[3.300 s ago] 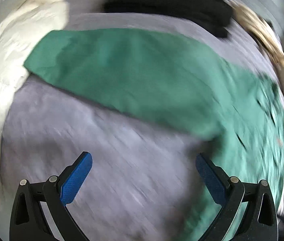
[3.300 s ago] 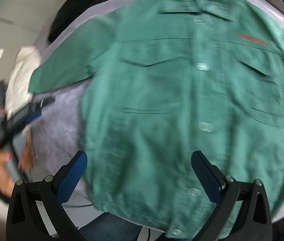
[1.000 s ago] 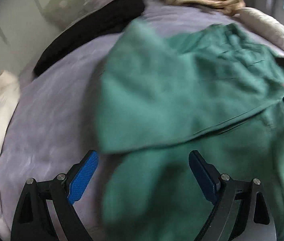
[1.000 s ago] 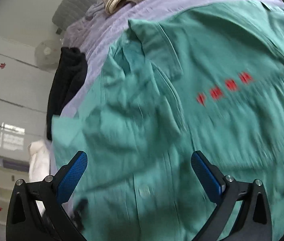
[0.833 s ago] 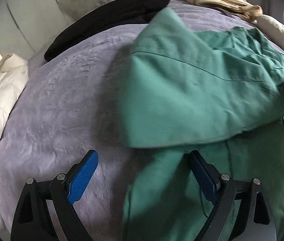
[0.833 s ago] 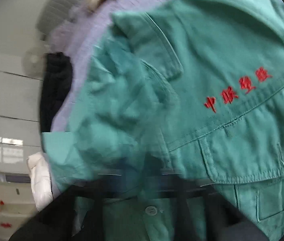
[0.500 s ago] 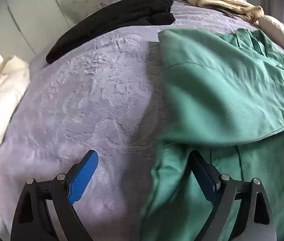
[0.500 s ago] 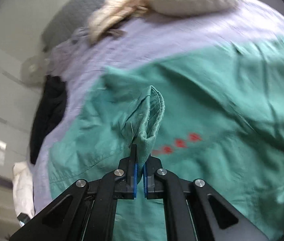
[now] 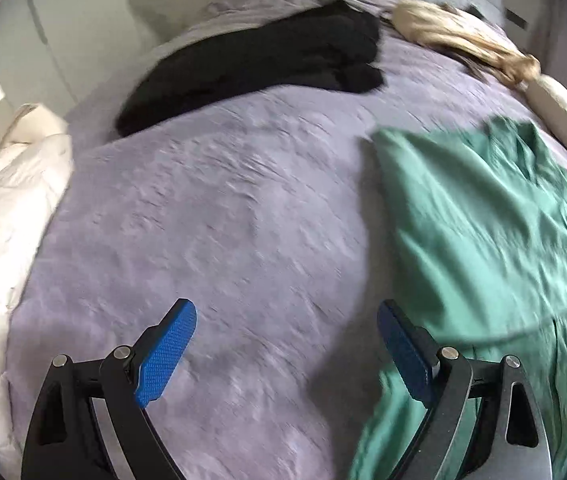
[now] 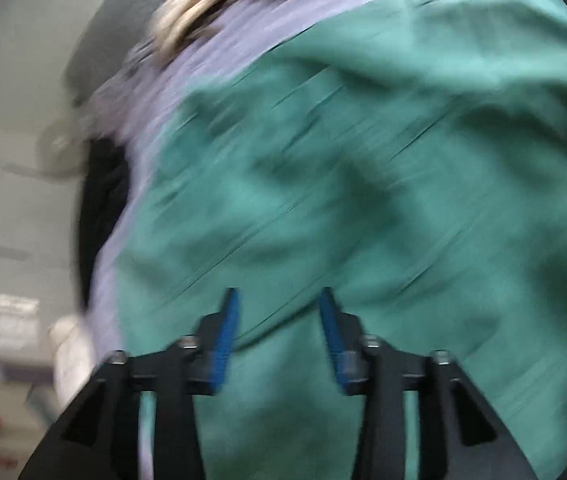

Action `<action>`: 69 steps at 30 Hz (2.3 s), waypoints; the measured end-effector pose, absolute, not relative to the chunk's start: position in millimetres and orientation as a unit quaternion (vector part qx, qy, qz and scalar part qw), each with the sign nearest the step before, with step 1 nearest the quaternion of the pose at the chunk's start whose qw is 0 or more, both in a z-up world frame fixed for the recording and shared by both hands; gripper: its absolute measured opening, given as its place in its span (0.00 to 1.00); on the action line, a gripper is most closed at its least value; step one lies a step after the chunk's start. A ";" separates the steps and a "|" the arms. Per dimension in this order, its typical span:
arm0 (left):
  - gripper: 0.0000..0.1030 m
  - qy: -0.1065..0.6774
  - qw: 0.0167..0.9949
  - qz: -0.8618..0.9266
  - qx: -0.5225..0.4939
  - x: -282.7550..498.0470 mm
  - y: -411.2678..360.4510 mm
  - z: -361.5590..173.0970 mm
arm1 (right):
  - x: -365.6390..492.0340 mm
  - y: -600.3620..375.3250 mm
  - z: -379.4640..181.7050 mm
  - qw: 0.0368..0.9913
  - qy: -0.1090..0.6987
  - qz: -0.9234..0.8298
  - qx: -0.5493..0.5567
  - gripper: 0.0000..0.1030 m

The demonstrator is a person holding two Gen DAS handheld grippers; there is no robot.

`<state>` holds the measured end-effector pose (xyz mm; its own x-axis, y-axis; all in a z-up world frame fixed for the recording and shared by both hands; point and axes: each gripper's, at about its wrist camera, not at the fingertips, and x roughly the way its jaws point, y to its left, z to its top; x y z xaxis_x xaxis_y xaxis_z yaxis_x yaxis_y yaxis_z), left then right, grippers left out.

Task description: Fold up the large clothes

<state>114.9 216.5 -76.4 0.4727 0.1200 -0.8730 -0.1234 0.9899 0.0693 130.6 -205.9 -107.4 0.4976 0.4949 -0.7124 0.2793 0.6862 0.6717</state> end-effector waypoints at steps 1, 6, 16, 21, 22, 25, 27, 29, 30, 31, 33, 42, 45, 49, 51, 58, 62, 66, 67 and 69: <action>0.90 0.508 0.858 0.079 -0.005 116.9 219.7 -76.1 | 130.6 -183.1 -108.6 0.761 0.501 0.102 0.399 0.52; 0.90 0.520 0.850 0.088 -0.010 111.2 228.8 -82.0 | 152.0 -36.6 -136.7 0.674 0.539 0.246 0.441 0.51; 0.90 0.527 0.844 0.096 -0.024 96.8 265.0 -88.2 | 187.0 75.1 -175.9 0.669 0.574 0.252 0.399 0.04; 0.90 0.520 0.851 0.064 -0.029 107.2 247.8 -87.9 | 164.3 74.7 -174.2 0.651 0.617 0.277 0.344 0.05; 0.90 0.521 0.851 0.054 -0.030 111.5 241.4 -89.0 | 160.3 67.4 -168.0 0.657 0.615 0.280 0.334 0.05; 0.90 0.522 0.852 0.032 -0.027 124.5 218.2 -94.2 | 154.4 9.7 -147.0 0.702 0.594 0.234 0.316 0.13; 0.90 0.518 0.855 0.022 -0.024 136.1 201.8 -96.4 | 159.7 -40.8 -133.5 0.742 0.576 0.172 0.298 0.37; 0.90 0.512 0.859 0.025 -0.017 144.9 191.5 -96.9 | 165.0 -90.3 -120.2 0.779 0.553 0.106 0.277 0.57; 0.90 0.510 0.860 0.028 -0.014 151.3 186.8 -97.6 | 169.0 -116.0 -112.2 0.798 0.536 0.073 0.265 0.58; 0.90 0.508 0.861 0.028 -0.015 159.1 183.0 -98.0 | 174.3 -138.1 -106.2 0.811 0.526 0.046 0.253 0.58; 0.90 0.505 0.863 0.028 -0.019 173.1 178.8 -99.1 | 187.6 -174.8 -96.1 0.831 0.507 0.002 0.232 0.58; 0.90 0.491 0.869 0.054 0.015 196.1 157.2 -107.2 | 254.1 -230.1 -118.7 0.829 0.532 -0.052 0.164 0.12; 0.90 0.497 0.865 0.065 0.041 198.7 155.0 -123.9 | 254.2 -230.4 -94.6 0.858 0.493 -0.014 0.144 0.05; 0.90 0.507 0.859 0.068 0.031 202.9 164.7 -127.5 | 276.7 -231.2 -103.3 0.858 0.500 -0.016 0.115 0.07; 0.90 0.513 0.856 0.064 0.020 206.6 172.8 -119.9 | 285.0 -239.7 -124.1 0.837 0.528 -0.015 0.146 0.07; 0.90 0.521 0.853 0.036 -0.009 202.4 196.1 -94.3 | 240.6 -241.4 -91.5 0.848 0.501 -0.024 0.173 0.54; 0.90 0.532 0.845 0.038 0.034 176.8 186.4 -105.8 | 207.4 -225.2 -84.0 0.846 0.508 0.018 0.160 0.55; 0.90 0.558 0.824 0.068 0.071 147.3 193.9 -135.6 | 192.7 -210.6 -114.2 0.830 0.540 0.004 0.138 0.54; 0.90 0.565 0.819 0.076 0.065 140.8 201.3 -139.0 | 187.7 -210.5 -116.8 0.830 0.539 0.004 0.144 0.54; 0.90 0.579 0.810 0.087 0.048 129.2 216.2 -140.3 | 179.1 -209.1 -112.8 0.833 0.535 0.007 0.138 0.54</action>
<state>129.2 216.2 -140.3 0.3152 0.1961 -0.9285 -0.0856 0.9803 0.1779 179.1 -209.1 -112.8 0.4268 0.1605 -0.8900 0.1359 0.9616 0.2386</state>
